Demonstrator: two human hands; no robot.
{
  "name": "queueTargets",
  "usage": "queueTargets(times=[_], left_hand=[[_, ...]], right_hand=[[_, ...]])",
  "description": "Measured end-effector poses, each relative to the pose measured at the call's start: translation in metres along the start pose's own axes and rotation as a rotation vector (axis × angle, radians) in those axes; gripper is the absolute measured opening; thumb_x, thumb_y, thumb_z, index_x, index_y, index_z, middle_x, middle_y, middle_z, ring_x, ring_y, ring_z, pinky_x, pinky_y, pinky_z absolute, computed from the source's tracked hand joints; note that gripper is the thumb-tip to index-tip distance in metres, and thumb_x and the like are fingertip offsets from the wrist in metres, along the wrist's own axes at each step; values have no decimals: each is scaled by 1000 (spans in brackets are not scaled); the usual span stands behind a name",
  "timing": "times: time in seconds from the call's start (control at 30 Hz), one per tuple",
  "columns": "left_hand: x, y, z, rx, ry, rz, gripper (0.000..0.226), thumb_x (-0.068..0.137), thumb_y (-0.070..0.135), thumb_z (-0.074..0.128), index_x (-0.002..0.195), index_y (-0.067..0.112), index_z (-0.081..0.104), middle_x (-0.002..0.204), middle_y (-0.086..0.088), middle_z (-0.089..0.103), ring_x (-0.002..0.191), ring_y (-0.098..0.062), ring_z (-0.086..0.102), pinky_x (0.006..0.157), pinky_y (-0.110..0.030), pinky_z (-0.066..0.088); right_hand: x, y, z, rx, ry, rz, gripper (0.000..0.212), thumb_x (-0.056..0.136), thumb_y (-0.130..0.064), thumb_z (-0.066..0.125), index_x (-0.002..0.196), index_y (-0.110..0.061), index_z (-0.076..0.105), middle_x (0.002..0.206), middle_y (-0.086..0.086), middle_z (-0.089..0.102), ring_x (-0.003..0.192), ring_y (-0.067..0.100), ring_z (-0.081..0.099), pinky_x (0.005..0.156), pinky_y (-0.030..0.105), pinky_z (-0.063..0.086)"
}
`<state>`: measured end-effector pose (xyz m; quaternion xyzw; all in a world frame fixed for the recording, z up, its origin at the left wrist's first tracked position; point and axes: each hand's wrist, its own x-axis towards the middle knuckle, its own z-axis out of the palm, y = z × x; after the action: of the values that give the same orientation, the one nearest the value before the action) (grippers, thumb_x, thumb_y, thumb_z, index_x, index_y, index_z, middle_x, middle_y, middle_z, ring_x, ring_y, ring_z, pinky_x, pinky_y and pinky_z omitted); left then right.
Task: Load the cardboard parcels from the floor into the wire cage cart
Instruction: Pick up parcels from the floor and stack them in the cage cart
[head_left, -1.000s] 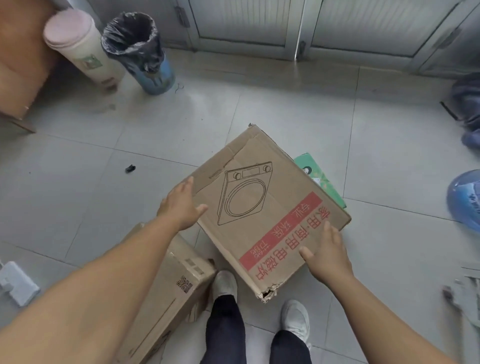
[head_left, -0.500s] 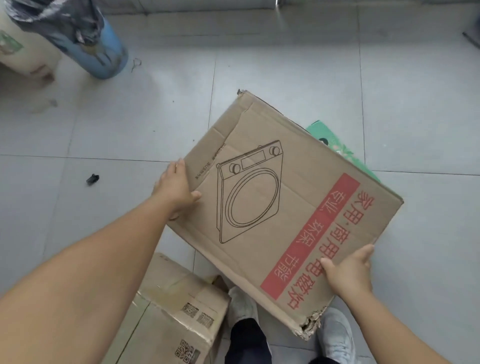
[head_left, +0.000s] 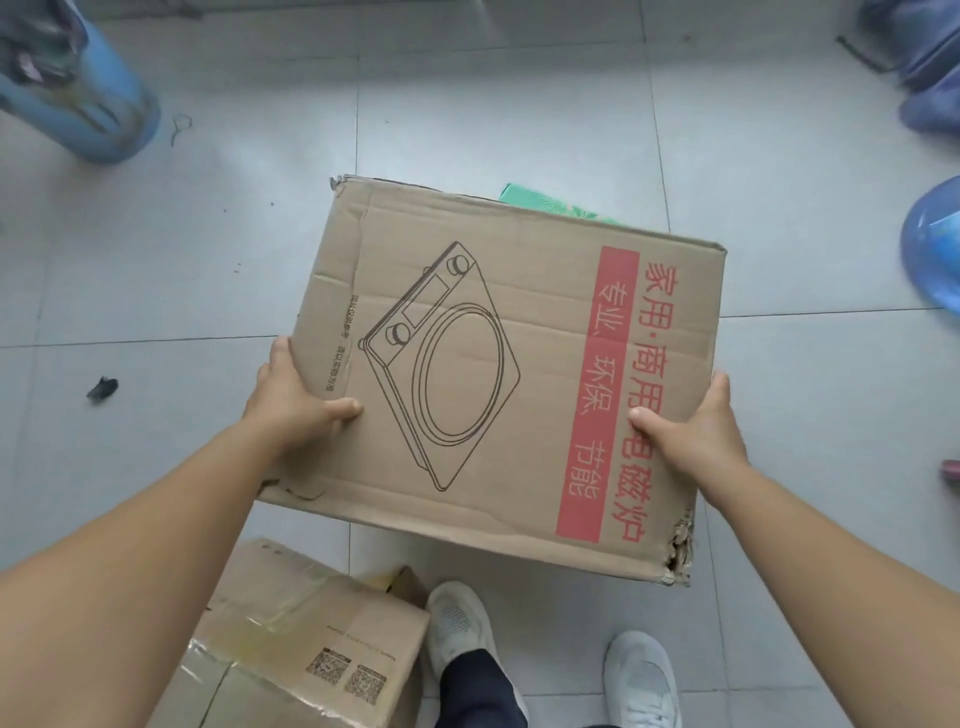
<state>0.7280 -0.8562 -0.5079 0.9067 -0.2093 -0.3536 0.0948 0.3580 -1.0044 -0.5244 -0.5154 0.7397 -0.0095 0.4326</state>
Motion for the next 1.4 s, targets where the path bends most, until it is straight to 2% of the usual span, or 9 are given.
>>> queueTargets(times=[0.1, 0.23, 0.43, 0.57, 0.7, 0.83, 1.03, 1.23, 1.4], left_hand=[[-2, 2, 0, -38, 25, 18, 83, 60, 35, 88, 123, 29, 34, 129, -2, 52, 116, -27, 53, 99, -46, 43], [-14, 9, 1, -55, 83, 36, 83, 65, 30, 87, 130, 26, 35, 130, -2, 51, 118, -28, 52, 98, -42, 43], [-57, 23, -13, -107, 120, 41, 82, 64, 29, 87, 129, 28, 37, 128, 0, 54, 114, -25, 55, 96, -41, 45], [-99, 47, -35, -143, 146, 51, 78, 63, 31, 87, 125, 29, 39, 126, 0, 55, 111, -25, 56, 95, -43, 46], [-149, 77, -64, -185, 185, 72, 80, 63, 30, 87, 126, 30, 39, 125, 0, 55, 111, -24, 56, 95, -42, 46], [-202, 105, -95, -203, 219, 88, 82, 62, 32, 87, 128, 29, 37, 128, -1, 54, 113, -25, 55, 95, -42, 45], [-276, 148, -140, -208, 259, 165, 77, 67, 28, 86, 126, 23, 38, 127, -6, 53, 113, -28, 53, 93, -43, 45], [-341, 184, -183, -206, 253, 287, 73, 66, 28, 87, 119, 27, 38, 121, -7, 57, 106, -28, 57, 92, -46, 48], [-396, 213, -209, -201, 234, 446, 77, 65, 29, 87, 124, 27, 38, 116, -2, 55, 98, -22, 53, 85, -40, 47]], right_hand=[[-2, 8, 6, 104, -22, 20, 87, 59, -46, 84, 125, -38, 27, 123, 0, 57, 105, 24, 62, 89, 52, 53], [-2, 10, 1, 150, -29, 4, 87, 59, -45, 84, 126, -38, 28, 121, -2, 59, 104, 23, 63, 88, 52, 53], [-22, 2, -38, 154, -26, -23, 108, 46, -58, 79, 136, -40, 22, 125, -2, 57, 106, 25, 63, 87, 54, 54], [-45, -12, -86, 150, -10, -86, 110, 45, -61, 77, 139, -41, 22, 126, -3, 57, 106, 24, 63, 88, 55, 53], [-72, -32, -141, 162, -2, -150, 90, 56, -50, 81, 129, -40, 30, 119, -4, 60, 100, 22, 65, 85, 53, 54], [-102, -53, -198, 166, 9, -203, 96, 57, -49, 83, 134, -38, 27, 118, -3, 61, 99, 23, 65, 85, 51, 54], [-159, -75, -279, 172, 67, -238, 86, 60, -46, 83, 127, -36, 30, 115, 0, 61, 97, 25, 65, 83, 50, 55], [-227, -72, -346, 265, 147, -235, 98, 50, -55, 81, 129, -39, 25, 119, 0, 60, 100, 24, 64, 85, 50, 55], [-280, -51, -396, 348, 263, -234, 100, 40, -58, 81, 125, -36, 34, 117, -2, 65, 102, 25, 66, 87, 50, 54]])
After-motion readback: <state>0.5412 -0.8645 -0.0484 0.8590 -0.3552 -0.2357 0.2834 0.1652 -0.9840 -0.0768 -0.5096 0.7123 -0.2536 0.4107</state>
